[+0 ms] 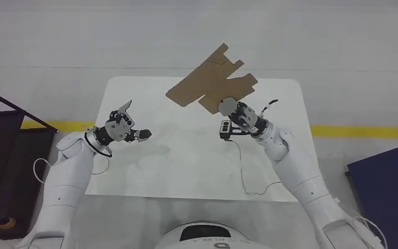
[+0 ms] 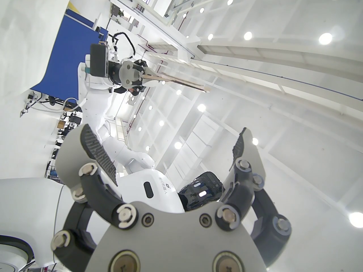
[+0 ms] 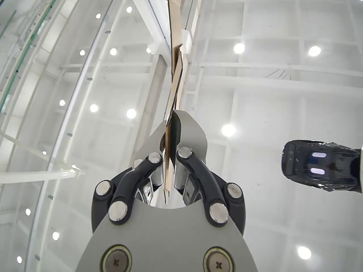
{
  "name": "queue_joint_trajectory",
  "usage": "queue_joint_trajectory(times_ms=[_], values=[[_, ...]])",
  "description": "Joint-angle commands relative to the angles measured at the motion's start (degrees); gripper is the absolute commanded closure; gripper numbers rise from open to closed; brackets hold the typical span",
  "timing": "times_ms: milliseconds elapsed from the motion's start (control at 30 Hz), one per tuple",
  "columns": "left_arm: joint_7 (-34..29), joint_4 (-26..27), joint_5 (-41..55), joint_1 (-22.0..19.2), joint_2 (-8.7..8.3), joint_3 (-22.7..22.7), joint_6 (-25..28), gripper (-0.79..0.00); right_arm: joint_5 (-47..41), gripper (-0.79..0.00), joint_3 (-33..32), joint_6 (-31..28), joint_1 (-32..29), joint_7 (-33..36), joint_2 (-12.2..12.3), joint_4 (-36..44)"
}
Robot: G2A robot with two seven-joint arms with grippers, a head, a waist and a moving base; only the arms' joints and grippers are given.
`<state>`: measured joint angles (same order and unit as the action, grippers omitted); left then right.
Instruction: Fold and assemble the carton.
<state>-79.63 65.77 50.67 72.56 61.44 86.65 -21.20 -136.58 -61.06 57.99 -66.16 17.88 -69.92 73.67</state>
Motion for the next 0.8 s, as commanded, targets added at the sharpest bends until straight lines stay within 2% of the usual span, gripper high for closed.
queue_joint_trajectory(times_ms=[0,233,367,433,533,600,767], values=[[0.0,0.0,0.0,0.0,0.00,0.0,0.0,-0.785,-6.1,0.000,0.4,0.0,-0.2,-5.5,1.2,1.9],[0.0,0.0,0.0,0.0,0.00,0.0,0.0,-0.785,-15.8,0.000,0.7,0.0,-1.3,-15.8,4.6,7.0],[0.0,0.0,0.0,0.0,0.00,0.0,0.0,-0.785,-15.5,0.000,0.3,0.0,-1.2,-18.8,6.1,8.3],[0.0,0.0,0.0,0.0,0.00,0.0,0.0,-0.785,-8.8,0.000,-1.1,0.0,-0.9,-19.3,6.8,8.4],[0.0,0.0,0.0,0.0,0.00,0.0,0.0,-0.785,2.4,0.000,-3.1,0.0,-1.4,-15.2,7.5,8.3],[0.0,0.0,0.0,0.0,0.00,0.0,0.0,-0.785,10.0,0.000,-5.1,-1.4,-1.5,-9.9,7.6,7.9],[0.0,0.0,0.0,0.0,0.00,0.0,0.0,-0.785,31.7,0.000,-6.0,-11.2,-2.7,5.3,7.3,9.0]])
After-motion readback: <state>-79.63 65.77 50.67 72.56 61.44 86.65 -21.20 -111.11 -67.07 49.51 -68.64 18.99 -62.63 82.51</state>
